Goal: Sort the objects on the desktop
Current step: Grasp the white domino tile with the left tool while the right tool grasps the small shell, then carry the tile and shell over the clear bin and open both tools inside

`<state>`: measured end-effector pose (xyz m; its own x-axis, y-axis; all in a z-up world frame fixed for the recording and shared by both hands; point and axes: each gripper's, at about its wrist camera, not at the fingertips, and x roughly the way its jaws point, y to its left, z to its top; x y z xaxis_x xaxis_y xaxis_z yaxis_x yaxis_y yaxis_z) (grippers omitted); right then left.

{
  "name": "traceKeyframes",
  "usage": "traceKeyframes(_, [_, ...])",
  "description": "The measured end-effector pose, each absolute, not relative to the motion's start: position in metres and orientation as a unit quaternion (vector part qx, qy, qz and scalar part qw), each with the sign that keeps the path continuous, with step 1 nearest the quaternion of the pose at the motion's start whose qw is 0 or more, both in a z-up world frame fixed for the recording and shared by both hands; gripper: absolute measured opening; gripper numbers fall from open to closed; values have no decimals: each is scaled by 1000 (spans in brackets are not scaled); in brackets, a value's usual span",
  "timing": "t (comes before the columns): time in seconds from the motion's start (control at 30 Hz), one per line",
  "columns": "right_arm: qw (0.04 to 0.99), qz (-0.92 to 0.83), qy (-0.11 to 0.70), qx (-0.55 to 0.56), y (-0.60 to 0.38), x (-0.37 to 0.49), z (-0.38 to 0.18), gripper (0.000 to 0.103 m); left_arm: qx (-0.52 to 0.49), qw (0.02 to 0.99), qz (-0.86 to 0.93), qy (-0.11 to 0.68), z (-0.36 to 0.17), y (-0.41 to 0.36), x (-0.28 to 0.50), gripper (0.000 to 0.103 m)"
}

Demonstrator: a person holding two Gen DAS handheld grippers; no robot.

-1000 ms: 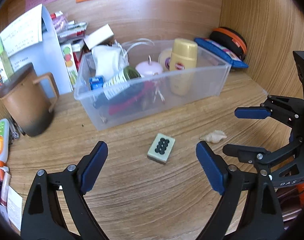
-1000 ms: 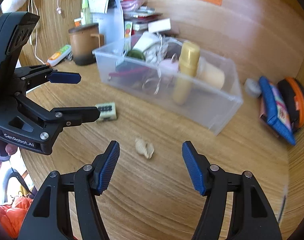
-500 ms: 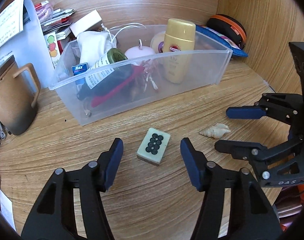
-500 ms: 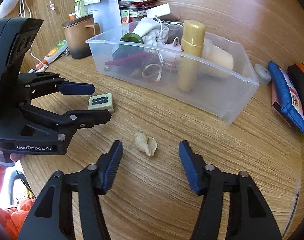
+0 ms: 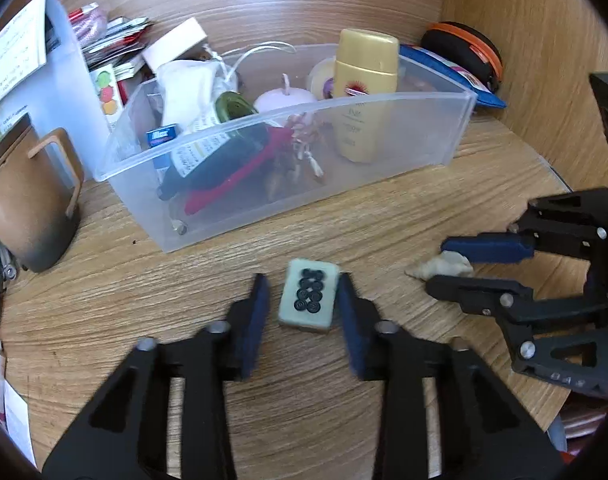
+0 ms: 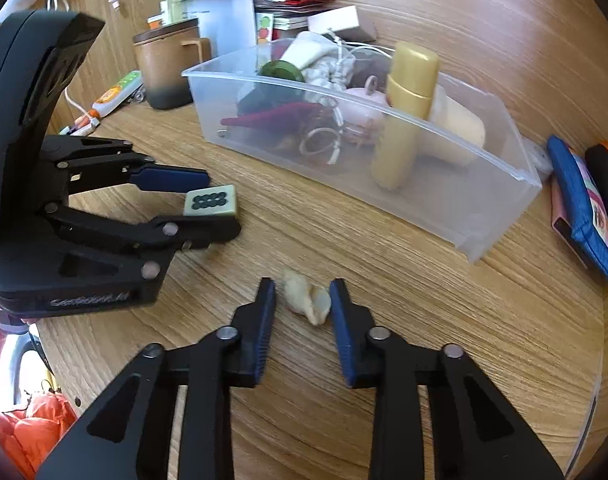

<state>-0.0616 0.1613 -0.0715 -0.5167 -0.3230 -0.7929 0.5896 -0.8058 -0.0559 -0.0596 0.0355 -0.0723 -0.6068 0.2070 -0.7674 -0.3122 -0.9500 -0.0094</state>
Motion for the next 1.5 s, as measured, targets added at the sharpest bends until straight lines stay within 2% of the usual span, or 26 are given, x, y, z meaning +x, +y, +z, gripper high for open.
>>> traceKeyframes(0.43, [262, -861, 160, 406, 162, -55, -69, 21, -409, 151, 899, 42, -65, 28, -53, 24])
traceKeyframes(0.87, [255, -877, 169, 372, 165, -44, -39, 21, -370, 146, 918, 8, -36, 4, -39, 23])
traceKeyframes(1.23, [243, -891, 172, 342, 171, -43, -8, 21, -338, 150, 929, 11, -11, -9, -32, 23])
traceKeyframes(1.5, [245, -890, 166, 347, 170, -51, -8, 21, -400, 178, 898, 38, -48, 8, -39, 27])
